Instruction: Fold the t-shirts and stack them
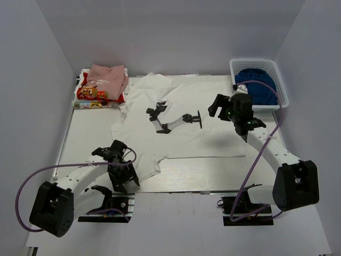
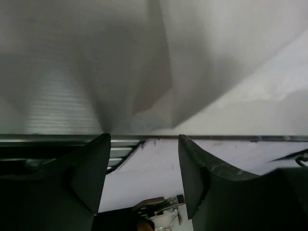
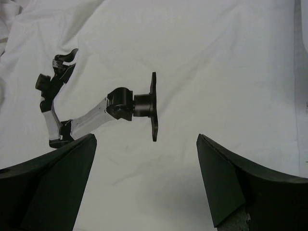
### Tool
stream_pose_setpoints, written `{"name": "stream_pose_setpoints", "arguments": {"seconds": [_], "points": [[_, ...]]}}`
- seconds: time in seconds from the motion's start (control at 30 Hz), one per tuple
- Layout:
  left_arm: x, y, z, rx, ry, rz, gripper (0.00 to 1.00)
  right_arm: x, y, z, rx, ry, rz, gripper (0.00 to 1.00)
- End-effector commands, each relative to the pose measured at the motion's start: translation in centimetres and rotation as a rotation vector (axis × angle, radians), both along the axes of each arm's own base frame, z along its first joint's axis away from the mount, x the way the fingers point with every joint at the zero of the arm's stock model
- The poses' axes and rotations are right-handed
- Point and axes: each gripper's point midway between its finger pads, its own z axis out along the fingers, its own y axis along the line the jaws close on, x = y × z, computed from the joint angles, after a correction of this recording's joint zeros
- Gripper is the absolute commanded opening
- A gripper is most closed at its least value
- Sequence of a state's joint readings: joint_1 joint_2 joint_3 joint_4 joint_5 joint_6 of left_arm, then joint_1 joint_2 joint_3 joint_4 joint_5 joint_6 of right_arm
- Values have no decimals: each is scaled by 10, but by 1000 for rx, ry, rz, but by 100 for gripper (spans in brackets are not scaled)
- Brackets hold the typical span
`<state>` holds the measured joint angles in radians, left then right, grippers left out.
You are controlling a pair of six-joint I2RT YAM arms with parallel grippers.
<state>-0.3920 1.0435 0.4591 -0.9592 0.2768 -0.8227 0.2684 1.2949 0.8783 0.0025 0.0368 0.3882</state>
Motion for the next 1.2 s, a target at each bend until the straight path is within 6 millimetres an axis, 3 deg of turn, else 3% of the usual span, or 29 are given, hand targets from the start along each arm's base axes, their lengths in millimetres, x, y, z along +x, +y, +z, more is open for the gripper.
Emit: {"name": "stream_pose_setpoints", "arguments": {"seconds": [0.0,0.07,0.13,0.23,0.3,0.37,0.4,0.57,0.6,0.7,0.73,0.9,1.0,1.17], "points": [[27,-7,-2,10,-83,5,66,1,1,2,29,-10,2,90],[52,-22,2,-45,-171,19,52,-5,-1,-8,33,13,-12,90],[65,-25,3,-55,-226,23,48,-14,-10,-18,21,38,-51,90],[67,-27,-1,-43,-222,-6,40,-25,-28,-27,-19,62,-132,90],[60,-28,-9,-37,-190,-30,24,-37,-41,-29,-49,86,-187,90],[56,-25,-16,-30,-177,-40,1,-50,-49,-29,-48,107,-222,90],[54,-31,-14,-56,-181,-66,0,-59,-54,-43,-52,141,-247,90],[59,-51,5,-175,-248,-154,0,-101,-81,-58,-93,225,-354,90],[60,-55,12,-203,-266,-169,0,-118,-86,-69,-122,297,-365,90],[58,-58,22,-233,-303,-191,0,-130,-93,-74,-125,335,-406,90],[55,-58,23,-244,-309,-202,0,-142,-97,-84,-138,380,-413,90],[54,-62,37,-290,-364,-220,0,-160,-100,-111,-147,487,-428,90],[65,-65,44,-302,-434,-228,0,-165,-96,-133,-120,534,-441,90],[84,-79,67,-363,-534,-249,0,-152,-91,-146,-72,488,-446,90]]}}
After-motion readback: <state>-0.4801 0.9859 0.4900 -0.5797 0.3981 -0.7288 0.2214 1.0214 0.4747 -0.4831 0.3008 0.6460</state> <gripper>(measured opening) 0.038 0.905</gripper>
